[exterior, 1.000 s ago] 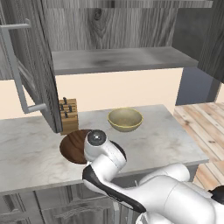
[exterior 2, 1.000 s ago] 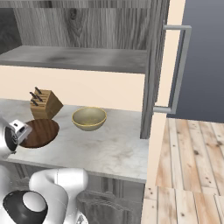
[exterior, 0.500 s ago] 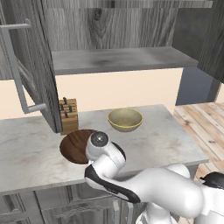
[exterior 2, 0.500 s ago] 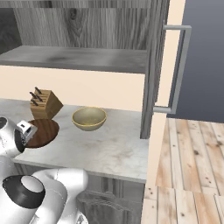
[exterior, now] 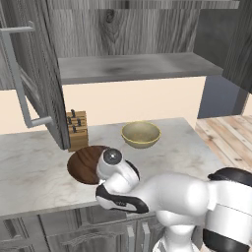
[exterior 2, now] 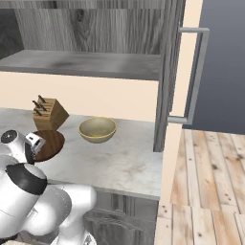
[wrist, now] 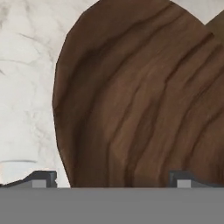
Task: Open the cabinet. Pick the bowls from the counter and place them in the cabinet. Then close the cabinet.
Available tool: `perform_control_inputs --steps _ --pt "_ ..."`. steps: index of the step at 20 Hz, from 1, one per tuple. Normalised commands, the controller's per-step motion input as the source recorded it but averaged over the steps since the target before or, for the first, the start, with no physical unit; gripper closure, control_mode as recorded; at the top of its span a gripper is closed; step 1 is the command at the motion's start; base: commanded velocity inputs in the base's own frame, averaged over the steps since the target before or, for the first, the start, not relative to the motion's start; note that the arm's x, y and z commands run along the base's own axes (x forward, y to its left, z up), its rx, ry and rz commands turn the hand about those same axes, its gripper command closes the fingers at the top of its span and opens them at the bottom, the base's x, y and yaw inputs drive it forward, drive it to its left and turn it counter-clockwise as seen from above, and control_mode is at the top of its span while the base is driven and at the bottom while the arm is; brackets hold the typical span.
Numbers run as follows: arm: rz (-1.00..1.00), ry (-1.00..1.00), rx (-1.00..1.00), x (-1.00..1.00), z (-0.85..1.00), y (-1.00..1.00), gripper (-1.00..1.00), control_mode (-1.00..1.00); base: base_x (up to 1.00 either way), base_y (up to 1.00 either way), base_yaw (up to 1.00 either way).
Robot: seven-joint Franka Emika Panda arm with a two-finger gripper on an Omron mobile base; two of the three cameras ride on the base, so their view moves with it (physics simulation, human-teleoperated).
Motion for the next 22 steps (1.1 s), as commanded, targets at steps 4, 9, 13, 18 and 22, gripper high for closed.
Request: perform_control_inputs --steps 4,9,13,18,22 --pt "0.06 0.0 0.0 0.24 -0.22 0.15 -1.0 -1.0 0.0 0.0 0.0" --pt "0.06 0.0 0.0 0.26 -0.21 0.14 -1.0 -1.0 0.0 0.0 0.0" --pt "0.06 0.0 0.0 0.25 -0.25 0.14 1.0 -1.0 0.0 0.0 0.0" --pt "0.02 0.0 0.0 0.09 -0.1 0.05 1.0 -1.0 0.0 0.0 0.0" --pt "0.0 0.0 0.0 0.0 0.0 0.0 1.0 -1.0 0.0 0.0 0.0"
